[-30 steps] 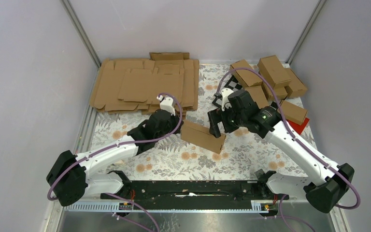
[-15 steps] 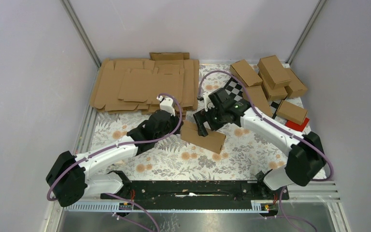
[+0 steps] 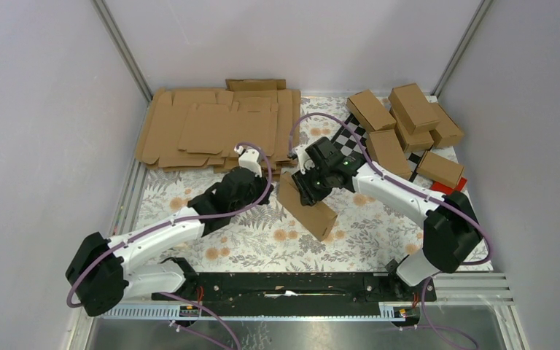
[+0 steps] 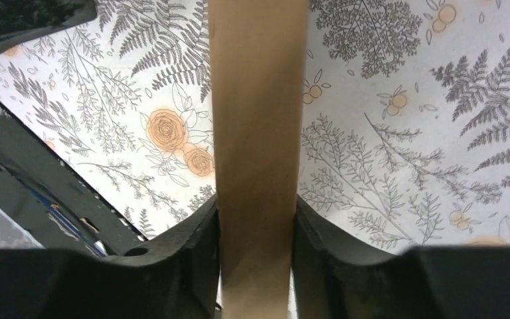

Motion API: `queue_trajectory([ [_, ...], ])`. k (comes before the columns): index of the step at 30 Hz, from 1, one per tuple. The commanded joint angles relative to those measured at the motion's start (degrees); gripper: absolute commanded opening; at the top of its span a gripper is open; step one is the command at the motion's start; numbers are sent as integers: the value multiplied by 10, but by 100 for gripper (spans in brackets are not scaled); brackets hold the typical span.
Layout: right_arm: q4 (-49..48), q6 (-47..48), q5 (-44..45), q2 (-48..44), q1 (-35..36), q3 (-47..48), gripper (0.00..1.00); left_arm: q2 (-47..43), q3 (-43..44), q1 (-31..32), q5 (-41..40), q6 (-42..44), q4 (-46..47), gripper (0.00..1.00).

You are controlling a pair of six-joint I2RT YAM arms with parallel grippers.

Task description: Fold the paper box

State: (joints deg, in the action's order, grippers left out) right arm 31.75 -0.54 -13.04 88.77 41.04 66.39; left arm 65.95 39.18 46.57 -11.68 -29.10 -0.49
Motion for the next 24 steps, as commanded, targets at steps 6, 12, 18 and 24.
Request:
queue_trajectory([
  [6, -10, 17, 54, -47, 12, 0, 26, -96, -1, 1, 0, -19, -52, 16],
  [12, 44, -13, 207, -78, 14, 37, 22, -165, -5, 1, -24, -26, -69, 34],
  [18, 78, -6, 415, -55, 15, 88, 24, -195, -77, 1, -7, -63, 16, 35],
  [24, 43, 79, 587, 7, -39, 170, 19, -195, -124, 2, 27, -53, 71, 34],
])
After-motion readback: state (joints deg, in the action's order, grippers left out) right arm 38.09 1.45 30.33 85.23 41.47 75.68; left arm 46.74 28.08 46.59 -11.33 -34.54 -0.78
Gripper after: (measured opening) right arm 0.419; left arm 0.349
